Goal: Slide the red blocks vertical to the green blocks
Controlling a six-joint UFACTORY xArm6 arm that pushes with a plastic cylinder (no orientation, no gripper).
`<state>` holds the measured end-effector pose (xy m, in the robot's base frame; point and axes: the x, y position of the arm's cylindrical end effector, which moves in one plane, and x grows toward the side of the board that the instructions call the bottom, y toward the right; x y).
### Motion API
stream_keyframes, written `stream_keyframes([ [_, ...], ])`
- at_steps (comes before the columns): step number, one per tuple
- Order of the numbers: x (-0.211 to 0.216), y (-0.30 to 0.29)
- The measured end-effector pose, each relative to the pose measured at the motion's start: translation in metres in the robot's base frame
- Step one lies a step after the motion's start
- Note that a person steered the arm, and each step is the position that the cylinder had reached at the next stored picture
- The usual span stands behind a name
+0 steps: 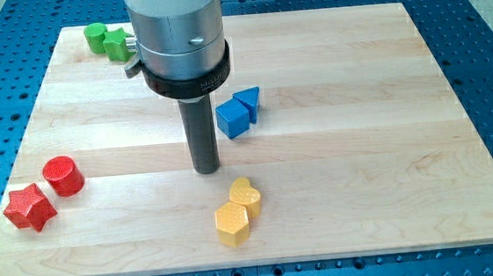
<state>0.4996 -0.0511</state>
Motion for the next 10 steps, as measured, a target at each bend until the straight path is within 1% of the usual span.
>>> stream_keyframes([
  [1, 0.000, 0.000],
  [2, 0.034, -0.017],
  [3, 0.074, -0.048],
  [4, 0.094, -0.062],
  [5, 0.117, -0.114],
  [6, 0.097, -0.166],
  [8, 0.079, -0.214],
  [9, 0.002, -0.180],
  [10, 0.017, -0.148],
])
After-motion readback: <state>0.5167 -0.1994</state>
